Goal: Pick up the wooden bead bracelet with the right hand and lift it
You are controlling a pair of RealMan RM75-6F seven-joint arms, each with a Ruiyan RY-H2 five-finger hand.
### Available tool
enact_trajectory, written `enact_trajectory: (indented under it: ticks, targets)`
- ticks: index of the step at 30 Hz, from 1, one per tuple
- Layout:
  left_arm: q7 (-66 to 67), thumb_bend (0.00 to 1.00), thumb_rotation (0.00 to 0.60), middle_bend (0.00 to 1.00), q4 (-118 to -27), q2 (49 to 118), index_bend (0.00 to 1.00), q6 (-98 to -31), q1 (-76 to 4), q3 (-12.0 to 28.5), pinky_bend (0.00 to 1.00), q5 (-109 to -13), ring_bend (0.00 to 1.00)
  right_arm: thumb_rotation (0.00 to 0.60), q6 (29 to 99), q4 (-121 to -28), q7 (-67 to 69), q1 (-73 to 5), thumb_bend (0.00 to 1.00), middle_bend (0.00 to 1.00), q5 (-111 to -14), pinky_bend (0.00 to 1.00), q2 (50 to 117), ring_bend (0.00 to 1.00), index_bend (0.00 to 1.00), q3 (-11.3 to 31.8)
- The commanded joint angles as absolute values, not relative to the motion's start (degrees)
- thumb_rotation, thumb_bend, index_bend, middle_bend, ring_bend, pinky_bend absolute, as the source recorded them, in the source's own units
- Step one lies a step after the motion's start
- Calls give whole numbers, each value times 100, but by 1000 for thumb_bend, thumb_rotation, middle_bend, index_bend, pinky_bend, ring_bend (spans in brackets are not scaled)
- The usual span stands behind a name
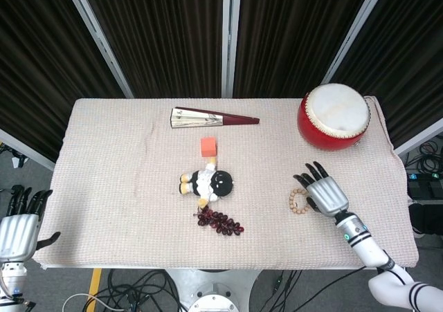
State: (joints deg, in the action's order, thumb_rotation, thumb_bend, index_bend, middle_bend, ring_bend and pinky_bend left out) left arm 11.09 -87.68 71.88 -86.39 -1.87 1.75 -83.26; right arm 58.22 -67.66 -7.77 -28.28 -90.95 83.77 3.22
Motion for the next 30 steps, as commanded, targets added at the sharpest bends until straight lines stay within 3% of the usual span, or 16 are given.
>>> enact_trajectory:
  ticks: [1, 7, 23, 30]
  targets:
    - [1116, 0, 600, 148, -8769, 7190, 142, -8607, -201, 176, 15, -8307, 7, 600, 5736, -6171, -758, -3073, 334, 272, -9278, 0, 8869, 1, 242, 212]
    - [1103, 0, 600, 148, -8774, 7183, 142, -8571, -213, 191, 15, -8267, 7, 600, 6006, -5519, -449, -3081, 327, 295, -9474, 0, 9283, 41, 339, 21]
    - [1044, 0, 600, 148, -8761, 7180, 142, -8451, -244, 187, 15, -8189, 7, 600, 6254, -4513, -23, -3103, 327, 338, -9538, 0, 9815, 71, 440, -193]
    - [1010, 0, 600, 148, -8754, 7172, 142, -8435, -243, 186, 15, -8168, 7, 600, 6732, -4100, 276, -3032, 365, 458, -9596, 11, 10037, 176, 629, -189]
